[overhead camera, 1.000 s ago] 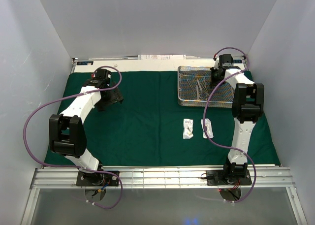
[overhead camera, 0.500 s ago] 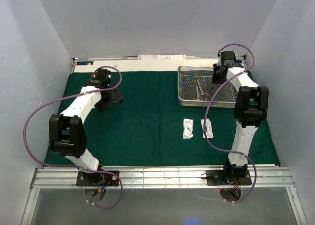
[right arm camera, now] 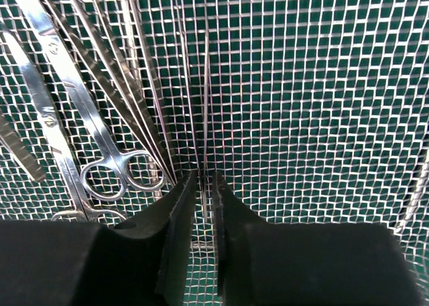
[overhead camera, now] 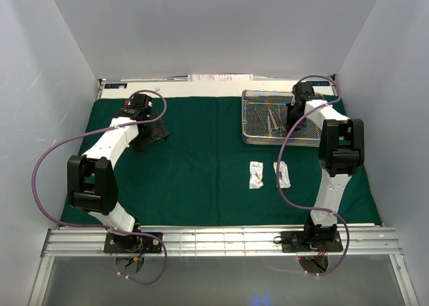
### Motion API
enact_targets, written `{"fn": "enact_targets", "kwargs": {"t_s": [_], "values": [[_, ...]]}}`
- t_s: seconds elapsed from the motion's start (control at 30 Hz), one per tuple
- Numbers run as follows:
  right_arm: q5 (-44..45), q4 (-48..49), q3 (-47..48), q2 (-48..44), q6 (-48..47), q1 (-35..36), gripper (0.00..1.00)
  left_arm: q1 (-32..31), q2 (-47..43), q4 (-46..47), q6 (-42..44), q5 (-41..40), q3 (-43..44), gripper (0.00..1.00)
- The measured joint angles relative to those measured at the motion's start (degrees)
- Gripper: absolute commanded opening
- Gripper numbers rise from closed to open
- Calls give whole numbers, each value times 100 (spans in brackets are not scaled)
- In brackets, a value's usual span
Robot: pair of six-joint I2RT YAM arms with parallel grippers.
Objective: Open and lay out the surgical kit
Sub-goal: Pick up the medical item from the container.
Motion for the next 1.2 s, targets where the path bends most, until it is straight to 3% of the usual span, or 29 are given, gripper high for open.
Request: {"fn": "enact_targets", "kwargs": {"t_s": [0.23,0.47,0.83,1.2], "values": [[116,-22,-15,2,66,15,18,0,0,0,-2,0,0,98],[184,-17,-15,13,76,15,8,-2,0,0,-4,-2,0,98],[315,-42,-13,-31,50,33,8,-57,0,-35,-44,20,199,98],[328,-44,26,-1727,17,654,8,-352,-26,-90,-428,444,1156,98]]}}
